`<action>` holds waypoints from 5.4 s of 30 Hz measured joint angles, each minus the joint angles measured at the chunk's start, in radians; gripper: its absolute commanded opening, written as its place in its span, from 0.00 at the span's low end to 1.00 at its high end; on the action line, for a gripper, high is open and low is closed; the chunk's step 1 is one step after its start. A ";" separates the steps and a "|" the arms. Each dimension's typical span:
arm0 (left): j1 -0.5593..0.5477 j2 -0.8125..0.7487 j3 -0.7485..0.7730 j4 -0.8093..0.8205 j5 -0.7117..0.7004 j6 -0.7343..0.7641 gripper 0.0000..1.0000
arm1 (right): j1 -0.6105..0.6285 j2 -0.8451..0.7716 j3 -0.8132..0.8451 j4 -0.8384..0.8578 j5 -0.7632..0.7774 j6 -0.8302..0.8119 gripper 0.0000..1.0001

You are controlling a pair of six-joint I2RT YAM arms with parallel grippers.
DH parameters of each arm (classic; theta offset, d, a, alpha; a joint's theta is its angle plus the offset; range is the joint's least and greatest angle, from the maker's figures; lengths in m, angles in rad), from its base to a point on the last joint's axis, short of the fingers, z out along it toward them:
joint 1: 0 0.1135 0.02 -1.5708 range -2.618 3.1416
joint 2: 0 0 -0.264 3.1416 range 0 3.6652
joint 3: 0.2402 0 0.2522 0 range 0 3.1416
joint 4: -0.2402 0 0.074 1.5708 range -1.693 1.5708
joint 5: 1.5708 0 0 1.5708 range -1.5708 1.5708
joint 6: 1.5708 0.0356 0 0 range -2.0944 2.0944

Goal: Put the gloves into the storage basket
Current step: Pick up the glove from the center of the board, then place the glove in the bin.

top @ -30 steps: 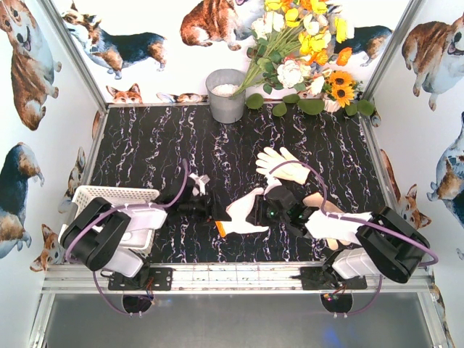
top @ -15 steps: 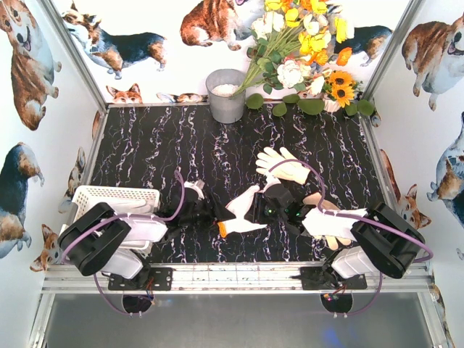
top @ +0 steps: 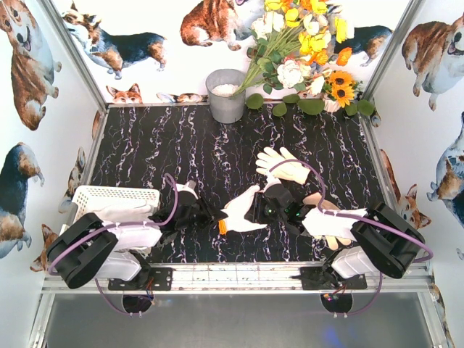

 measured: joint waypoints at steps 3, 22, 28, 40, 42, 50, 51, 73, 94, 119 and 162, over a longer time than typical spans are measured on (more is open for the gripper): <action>0.000 -0.005 0.005 -0.023 -0.003 0.010 0.05 | 0.000 0.000 0.000 0.000 0.000 0.000 0.27; 0.144 -0.040 0.495 -0.984 0.142 0.502 0.00 | 0.000 -0.131 -0.024 -0.163 0.085 -0.050 0.29; 0.292 -0.043 0.682 -1.368 0.079 0.674 0.00 | 0.000 -0.189 -0.024 -0.246 0.134 -0.094 0.30; 0.494 -0.052 0.824 -1.805 -0.116 0.877 0.00 | -0.001 -0.388 -0.031 -0.307 0.225 -0.150 0.34; 0.535 -0.052 0.856 -1.842 -0.151 0.901 0.00 | -0.001 -0.417 -0.042 -0.307 0.230 -0.157 0.34; 0.659 -0.052 0.939 -1.890 -0.229 0.956 0.00 | -0.004 -0.466 -0.076 -0.315 0.244 -0.190 0.35; 0.666 -0.052 0.942 -1.891 -0.235 0.959 0.00 | -0.004 -0.470 -0.076 -0.315 0.244 -0.196 0.35; 0.821 -0.040 0.989 -1.838 -0.350 0.975 0.00 | -0.062 -0.573 -0.094 -0.348 0.243 -0.257 0.37; 0.951 -0.130 1.052 -1.836 -0.257 0.957 0.00 | -0.082 -0.558 -0.093 -0.371 0.214 -0.276 0.37; 1.147 -0.098 0.953 -1.767 -0.397 0.946 0.00 | -0.096 -0.589 -0.093 -0.399 0.213 -0.296 0.38; 1.239 0.237 0.872 -1.451 -0.679 1.019 0.00 | -0.109 -0.758 -0.085 -0.554 0.226 -0.327 0.38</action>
